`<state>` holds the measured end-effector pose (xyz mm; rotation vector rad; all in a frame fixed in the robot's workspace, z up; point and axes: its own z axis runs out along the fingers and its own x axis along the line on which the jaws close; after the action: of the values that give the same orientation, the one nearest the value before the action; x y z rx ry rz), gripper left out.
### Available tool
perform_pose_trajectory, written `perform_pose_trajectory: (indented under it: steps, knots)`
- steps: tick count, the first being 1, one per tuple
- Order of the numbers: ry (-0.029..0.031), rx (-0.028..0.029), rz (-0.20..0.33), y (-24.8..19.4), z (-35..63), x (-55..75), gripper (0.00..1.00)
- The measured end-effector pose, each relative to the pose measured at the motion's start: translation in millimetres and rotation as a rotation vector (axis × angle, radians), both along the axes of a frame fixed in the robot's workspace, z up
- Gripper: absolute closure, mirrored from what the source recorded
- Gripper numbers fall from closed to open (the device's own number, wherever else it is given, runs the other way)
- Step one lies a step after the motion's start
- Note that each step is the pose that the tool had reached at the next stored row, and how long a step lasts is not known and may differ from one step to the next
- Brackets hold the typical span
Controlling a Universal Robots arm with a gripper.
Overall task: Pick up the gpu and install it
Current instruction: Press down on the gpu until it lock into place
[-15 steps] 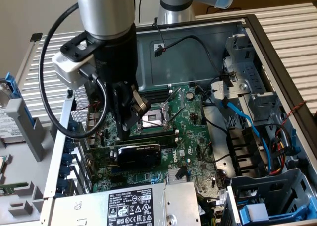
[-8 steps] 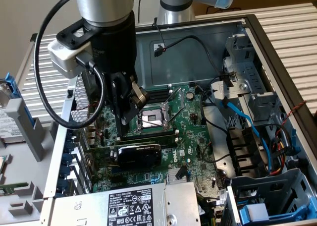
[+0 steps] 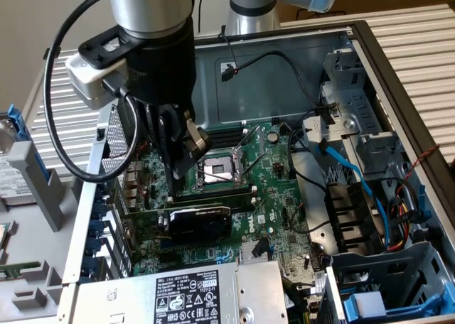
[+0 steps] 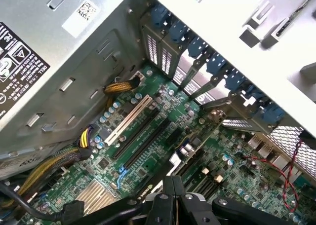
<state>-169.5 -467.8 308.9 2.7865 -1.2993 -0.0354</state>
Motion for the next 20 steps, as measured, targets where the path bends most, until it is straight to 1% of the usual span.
perform_pose_trajectory:
  steps: [20]
  knots:
    - [0.0, 0.0, -0.315, 0.0, 0.0, 0.0, 0.89]
